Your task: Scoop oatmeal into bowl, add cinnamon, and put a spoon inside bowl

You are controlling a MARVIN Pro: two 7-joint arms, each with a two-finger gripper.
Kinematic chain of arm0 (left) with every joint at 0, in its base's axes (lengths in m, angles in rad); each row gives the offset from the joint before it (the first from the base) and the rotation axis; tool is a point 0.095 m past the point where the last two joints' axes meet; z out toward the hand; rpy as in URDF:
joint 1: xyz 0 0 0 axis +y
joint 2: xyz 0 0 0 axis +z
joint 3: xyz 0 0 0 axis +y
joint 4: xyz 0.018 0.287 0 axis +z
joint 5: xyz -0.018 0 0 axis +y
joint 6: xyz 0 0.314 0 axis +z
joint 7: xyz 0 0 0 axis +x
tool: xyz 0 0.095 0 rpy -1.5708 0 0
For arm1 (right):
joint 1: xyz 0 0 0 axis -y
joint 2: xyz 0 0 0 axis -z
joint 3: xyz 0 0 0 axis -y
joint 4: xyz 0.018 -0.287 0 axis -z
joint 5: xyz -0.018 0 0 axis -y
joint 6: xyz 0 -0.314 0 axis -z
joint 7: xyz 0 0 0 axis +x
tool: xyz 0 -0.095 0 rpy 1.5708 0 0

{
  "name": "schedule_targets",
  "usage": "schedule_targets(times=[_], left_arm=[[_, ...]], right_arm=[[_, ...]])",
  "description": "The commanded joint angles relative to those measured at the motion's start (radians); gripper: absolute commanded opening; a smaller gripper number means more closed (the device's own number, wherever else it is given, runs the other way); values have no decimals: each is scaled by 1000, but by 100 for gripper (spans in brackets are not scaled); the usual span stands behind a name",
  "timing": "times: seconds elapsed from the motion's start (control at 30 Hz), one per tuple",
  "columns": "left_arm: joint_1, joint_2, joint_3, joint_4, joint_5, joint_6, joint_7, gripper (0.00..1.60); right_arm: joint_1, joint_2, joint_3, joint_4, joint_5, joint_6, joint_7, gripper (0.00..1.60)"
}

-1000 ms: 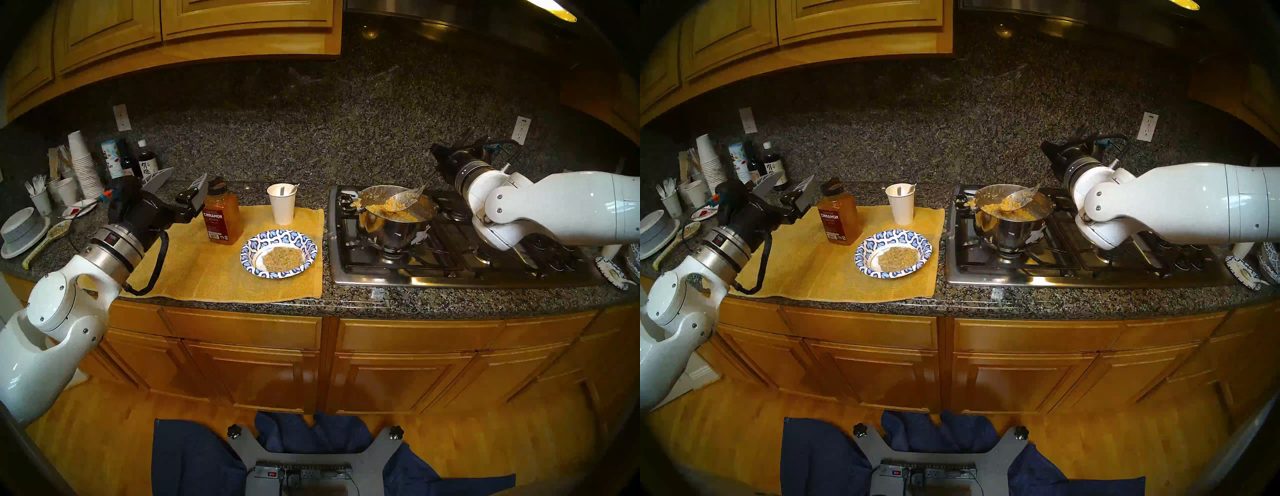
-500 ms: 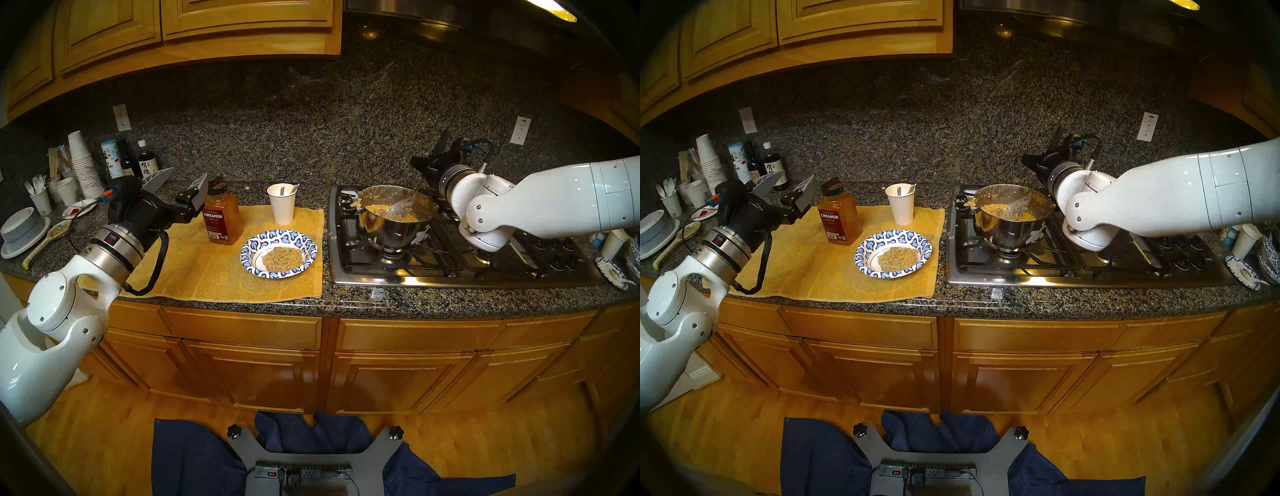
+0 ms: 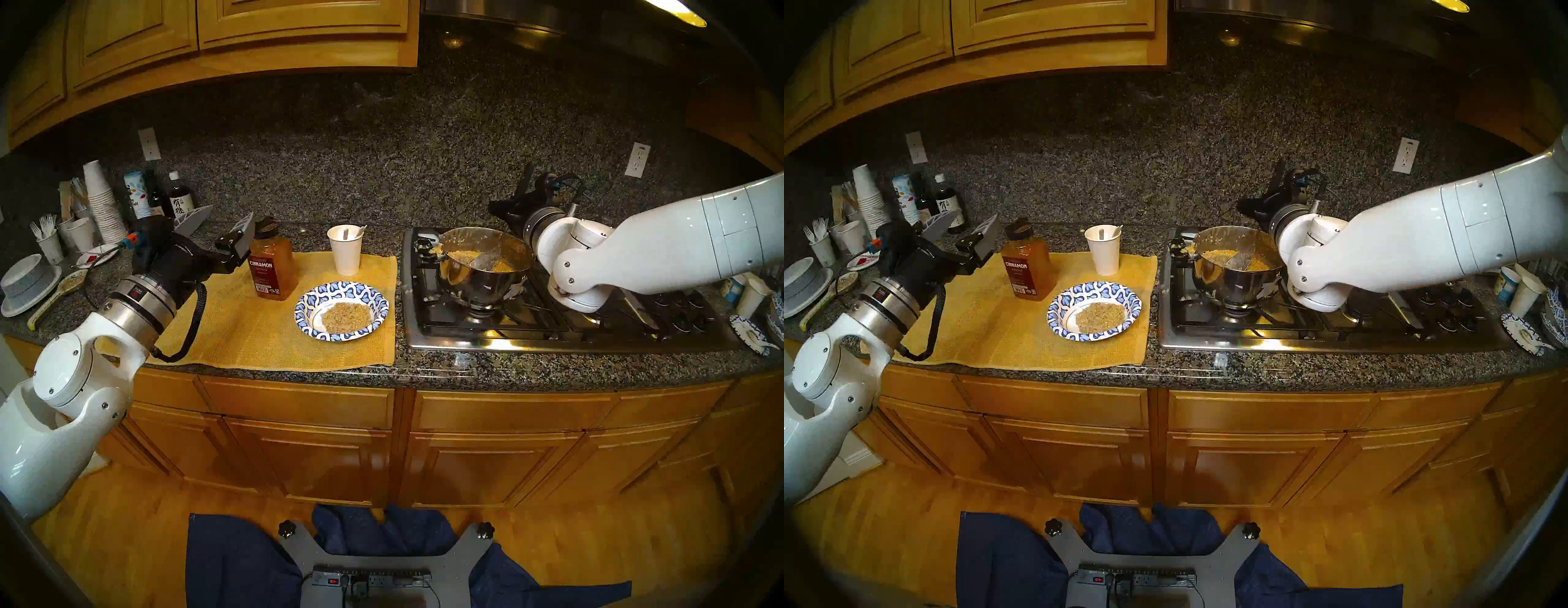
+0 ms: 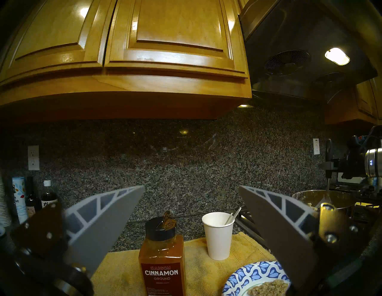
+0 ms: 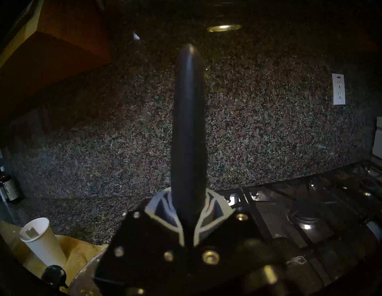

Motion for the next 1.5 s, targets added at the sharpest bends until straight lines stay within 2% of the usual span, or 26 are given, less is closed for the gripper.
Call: schedule_targets(times=[0.0, 0.2, 0.23, 0.27, 0.3, 0.33, 0.37, 0.4, 0.43, 0.47, 0.63, 0.7, 1.47], left_arm=[[-17, 0, -24, -13, 2, -14, -2, 160], [-17, 0, -24, -13, 2, -14, -2, 160], [-17, 0, -24, -13, 2, -13, -2, 160], [-17, 0, -24, -13, 2, -13, -2, 160], [-18, 0, -24, -12, 2, -13, -2, 160], [-18, 0, -24, -12, 2, -13, -2, 160], [-18, 0, -24, -12, 2, -13, -2, 160], [-18, 0, -23, -12, 2, -13, -2, 160], [-18, 0, -23, -12, 2, -13, -2, 160], [-18, 0, -23, -12, 2, -13, -2, 160], [-18, 0, -23, -12, 2, -13, -2, 160], [-18, 0, -23, -12, 2, -13, -2, 160], [-18, 0, -23, -12, 2, -13, -2, 160]], right_arm=[[32, -13, 2, 18, -20, -18, -16, 0], [44, -1, -11, 12, -22, -24, -25, 0], [46, 1, -15, 12, -22, -25, -29, 4], [47, 3, -17, 13, -22, -27, -30, 19], [50, 8, -21, 13, -22, -27, -30, 28], [52, 11, -25, 14, -23, -28, -30, 43], [55, 15, -29, 14, -23, -29, -32, 48], [58, 18, -31, 14, -24, -30, -32, 63], [62, 20, -34, 14, -25, -31, -34, 65], [65, 23, -37, 13, -26, -31, -34, 75], [73, 31, -45, 12, -28, -34, -38, 84], [74, 33, -48, 12, -28, -35, -38, 104], [101, 83, -109, 44, -33, -47, -61, 115]])
